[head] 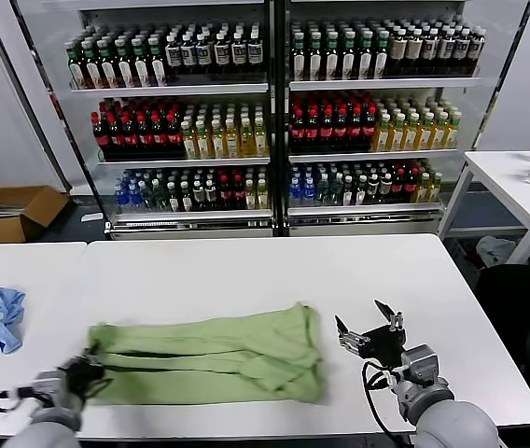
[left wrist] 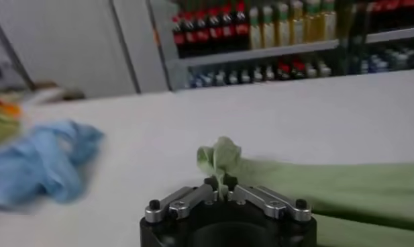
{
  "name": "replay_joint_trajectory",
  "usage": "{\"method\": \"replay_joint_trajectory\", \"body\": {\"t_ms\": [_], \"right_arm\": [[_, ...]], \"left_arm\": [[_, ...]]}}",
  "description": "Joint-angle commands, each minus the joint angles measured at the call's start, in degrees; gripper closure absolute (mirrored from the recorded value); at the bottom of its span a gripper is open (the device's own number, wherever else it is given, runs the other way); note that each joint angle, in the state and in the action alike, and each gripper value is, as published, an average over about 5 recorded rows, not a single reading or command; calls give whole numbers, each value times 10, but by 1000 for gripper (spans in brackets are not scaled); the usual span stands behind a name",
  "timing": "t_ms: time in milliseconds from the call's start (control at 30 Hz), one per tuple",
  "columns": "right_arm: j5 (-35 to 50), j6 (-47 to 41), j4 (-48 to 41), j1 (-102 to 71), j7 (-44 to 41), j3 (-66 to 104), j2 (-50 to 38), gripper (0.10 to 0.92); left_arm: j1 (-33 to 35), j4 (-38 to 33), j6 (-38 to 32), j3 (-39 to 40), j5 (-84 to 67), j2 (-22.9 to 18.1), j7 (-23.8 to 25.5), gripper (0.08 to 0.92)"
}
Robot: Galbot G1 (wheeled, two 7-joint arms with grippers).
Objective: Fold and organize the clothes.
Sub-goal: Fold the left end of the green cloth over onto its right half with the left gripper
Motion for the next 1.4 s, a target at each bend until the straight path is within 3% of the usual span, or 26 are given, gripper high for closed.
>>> {"method": "replay_joint_trajectory", "body": {"t_ms": [33, 133, 300, 467, 867, 1067, 1200, 1333, 1400], "right_arm": [[1, 0, 0, 0, 0, 10, 0, 203], [-1, 0, 0, -5, 1, 11, 1, 203], [-6, 0, -1, -10, 3, 13, 1, 203], [-8, 0, -1, -13, 4, 15, 3, 203], [-14, 0, -2, -16, 4, 13, 10, 203], [-14, 0, -4, -6, 5, 7, 8, 203], [-12, 0, -8, 0, 4, 6, 5, 203], [-11, 0, -13, 2, 1, 6, 7, 203], [-11, 0, -15, 3, 0, 5, 10, 203]], "left_arm": [[10, -10, 18, -171, 73, 59, 31, 906], [9, -67, 25, -108, 27, 31, 18, 906], [7, -181, 26, 108, -63, -52, 16, 906], [-31, -167, 26, 258, -57, -119, 26, 906], [-140, -33, 20, 308, -18, -175, 13, 906], [-148, -27, 5, 352, -11, -224, 5, 859], [-122, -91, 1, 337, -14, -209, 7, 751], [-73, -158, -3, 222, -17, -126, 12, 638], [-46, -146, -6, 143, -16, -84, 17, 577]]}}
